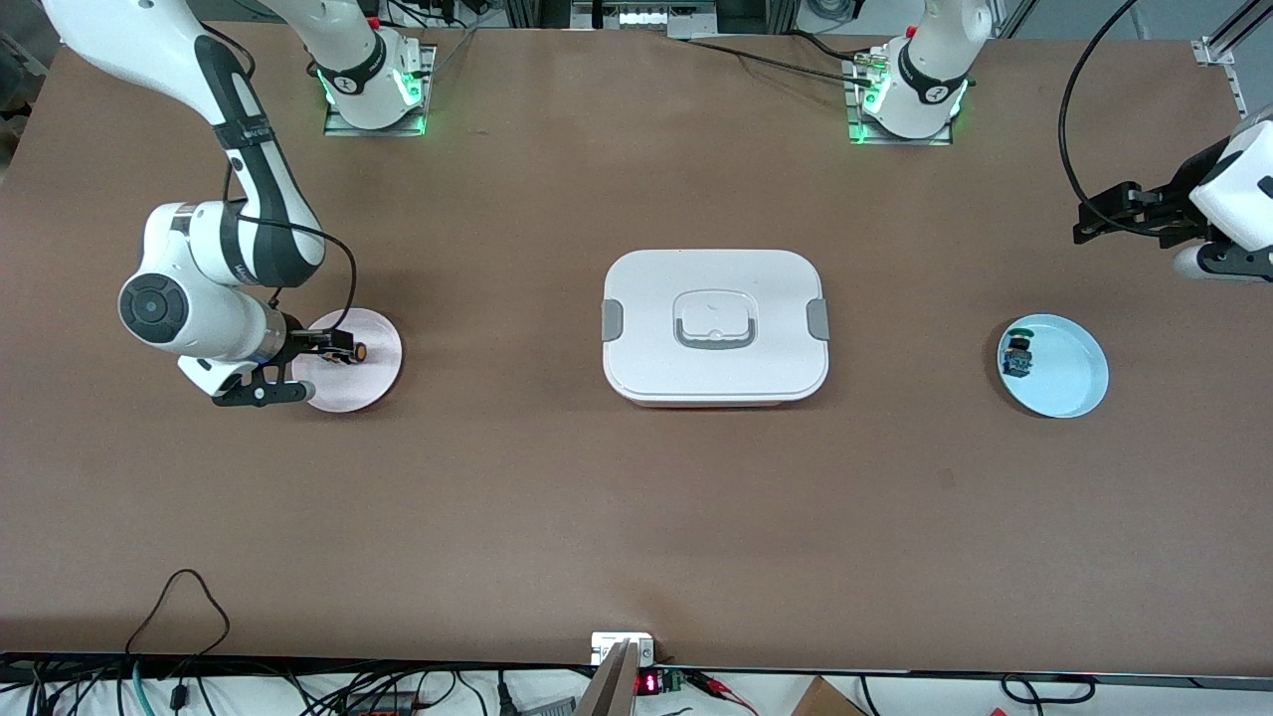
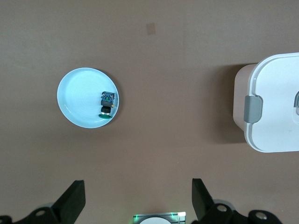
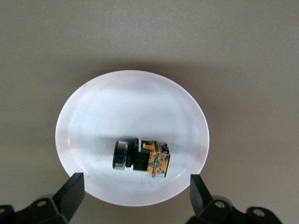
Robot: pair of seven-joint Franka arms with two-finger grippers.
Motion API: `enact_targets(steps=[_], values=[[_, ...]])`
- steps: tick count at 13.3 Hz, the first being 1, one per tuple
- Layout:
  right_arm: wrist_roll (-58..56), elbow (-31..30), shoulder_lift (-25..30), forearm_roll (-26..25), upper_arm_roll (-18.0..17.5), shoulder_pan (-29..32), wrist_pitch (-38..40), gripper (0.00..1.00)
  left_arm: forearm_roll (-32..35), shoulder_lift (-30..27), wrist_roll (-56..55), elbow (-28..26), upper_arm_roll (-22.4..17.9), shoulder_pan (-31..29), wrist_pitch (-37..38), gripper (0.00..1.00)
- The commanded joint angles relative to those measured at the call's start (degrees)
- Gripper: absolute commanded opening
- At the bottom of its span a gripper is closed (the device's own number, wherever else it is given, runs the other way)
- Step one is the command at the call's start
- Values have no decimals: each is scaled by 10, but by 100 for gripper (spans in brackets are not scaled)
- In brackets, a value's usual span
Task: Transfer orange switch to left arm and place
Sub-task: 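Move the right gripper over the orange switch on the white plate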
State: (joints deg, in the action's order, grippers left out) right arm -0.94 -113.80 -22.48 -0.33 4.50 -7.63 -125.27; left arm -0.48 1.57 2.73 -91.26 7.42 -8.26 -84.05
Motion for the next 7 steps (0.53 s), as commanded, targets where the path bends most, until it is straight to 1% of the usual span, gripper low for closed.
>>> enact_targets(steps=[1,7], values=[[6,-21,-5,4,0,-2,-37,100,10,5,0,13,2,0,3,100],[7,-53,-20,5,0,0,-85,100,10,5,0,13,2,0,4,100]])
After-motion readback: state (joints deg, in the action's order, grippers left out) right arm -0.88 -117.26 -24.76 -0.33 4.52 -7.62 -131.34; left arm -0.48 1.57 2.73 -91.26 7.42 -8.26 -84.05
